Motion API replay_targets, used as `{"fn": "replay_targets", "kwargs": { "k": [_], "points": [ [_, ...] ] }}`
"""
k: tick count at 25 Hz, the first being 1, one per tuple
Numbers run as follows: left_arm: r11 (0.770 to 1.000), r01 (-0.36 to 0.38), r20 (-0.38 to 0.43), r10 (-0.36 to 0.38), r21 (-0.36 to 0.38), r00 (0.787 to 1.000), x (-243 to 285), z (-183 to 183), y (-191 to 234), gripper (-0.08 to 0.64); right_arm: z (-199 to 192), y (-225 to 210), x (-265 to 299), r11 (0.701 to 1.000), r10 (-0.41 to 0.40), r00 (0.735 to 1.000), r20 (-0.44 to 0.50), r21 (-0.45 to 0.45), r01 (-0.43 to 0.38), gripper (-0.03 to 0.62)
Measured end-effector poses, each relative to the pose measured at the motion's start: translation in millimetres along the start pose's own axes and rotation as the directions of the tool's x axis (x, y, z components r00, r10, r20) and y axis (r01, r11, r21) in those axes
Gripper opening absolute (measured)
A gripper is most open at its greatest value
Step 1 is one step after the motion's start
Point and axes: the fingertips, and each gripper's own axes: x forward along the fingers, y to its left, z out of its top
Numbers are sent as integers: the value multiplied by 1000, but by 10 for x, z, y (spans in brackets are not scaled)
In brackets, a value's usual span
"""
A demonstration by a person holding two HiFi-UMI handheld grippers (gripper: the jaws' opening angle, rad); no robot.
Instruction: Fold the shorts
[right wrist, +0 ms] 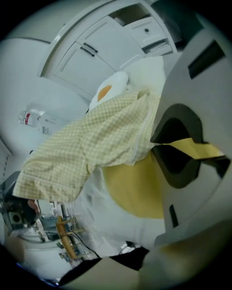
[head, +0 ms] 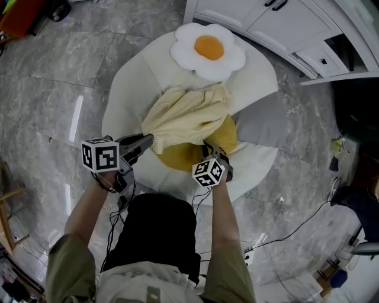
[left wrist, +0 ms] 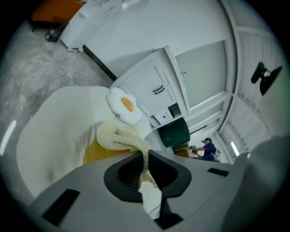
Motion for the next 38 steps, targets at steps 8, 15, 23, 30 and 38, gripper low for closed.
{"fn": "replay_targets", "kwargs": {
  "k": [8,15,23,30,38],
  "points": [
    [935,-225,-203,285,276,937,-127,-457,418,44,-310,36,-909,917,61,976,-207,-375,-137,28],
    [960,-240,-285,273,145,919,-239,-839,372,44,-550,365,-1375,814,205,895,-397,-438,-381,28],
    [882,-426,-384,471,202,794,-209,-1370,1347,44,-884,1065,-1048,861,505,799,-328,121,-495,262],
    [787,-380,-357,576,487,735,-101,-1489,1609,152,-618,-341,-595,586,320,940,114,756,-292,284],
    [625,-253,-114,485,739,867,-441,-485,1071,291,-656,601,-196,472,556,827,89,784,-402,299]
  ]
}}
